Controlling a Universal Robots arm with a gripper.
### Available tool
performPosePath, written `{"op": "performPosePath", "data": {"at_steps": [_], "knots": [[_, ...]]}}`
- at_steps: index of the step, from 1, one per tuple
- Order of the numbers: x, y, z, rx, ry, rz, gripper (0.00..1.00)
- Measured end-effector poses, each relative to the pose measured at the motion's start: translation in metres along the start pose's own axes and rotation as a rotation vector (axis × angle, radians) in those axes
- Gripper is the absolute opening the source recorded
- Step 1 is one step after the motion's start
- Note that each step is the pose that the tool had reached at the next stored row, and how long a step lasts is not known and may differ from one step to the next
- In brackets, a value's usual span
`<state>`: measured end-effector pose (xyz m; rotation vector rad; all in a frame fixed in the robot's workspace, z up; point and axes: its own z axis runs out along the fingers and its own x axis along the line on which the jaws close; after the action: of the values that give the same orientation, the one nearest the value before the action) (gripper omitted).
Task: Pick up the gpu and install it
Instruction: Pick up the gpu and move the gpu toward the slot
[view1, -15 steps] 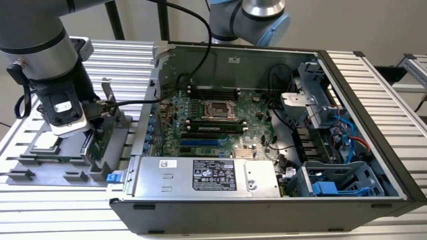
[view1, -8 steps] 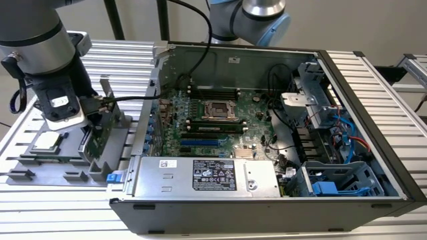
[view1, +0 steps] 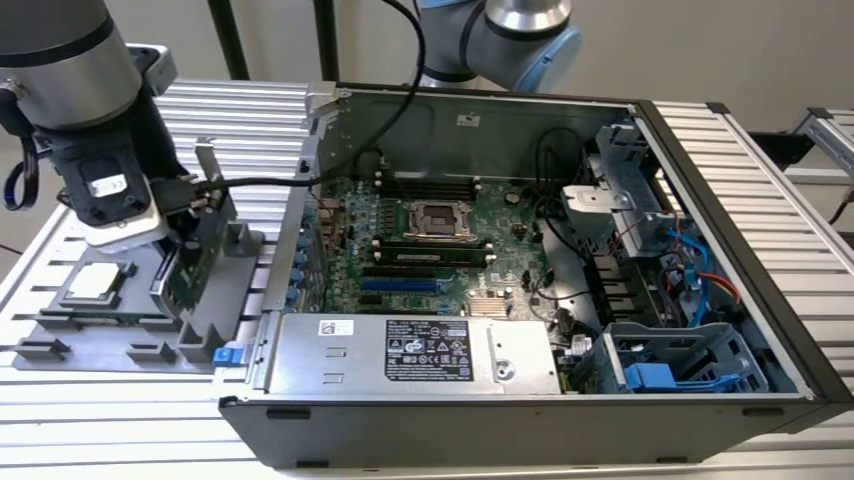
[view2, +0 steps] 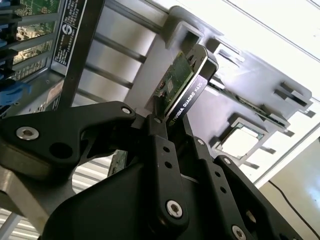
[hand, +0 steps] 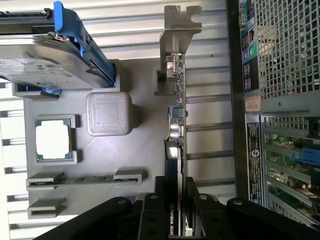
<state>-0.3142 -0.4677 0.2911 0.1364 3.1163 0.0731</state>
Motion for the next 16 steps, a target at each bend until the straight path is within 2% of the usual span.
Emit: {"op": "performPosePath", "data": {"at_steps": [16], "knots": [[-0.0004, 0.0013, -0.0252, -0.0001, 0.0001, 0.000, 0.00]]}}
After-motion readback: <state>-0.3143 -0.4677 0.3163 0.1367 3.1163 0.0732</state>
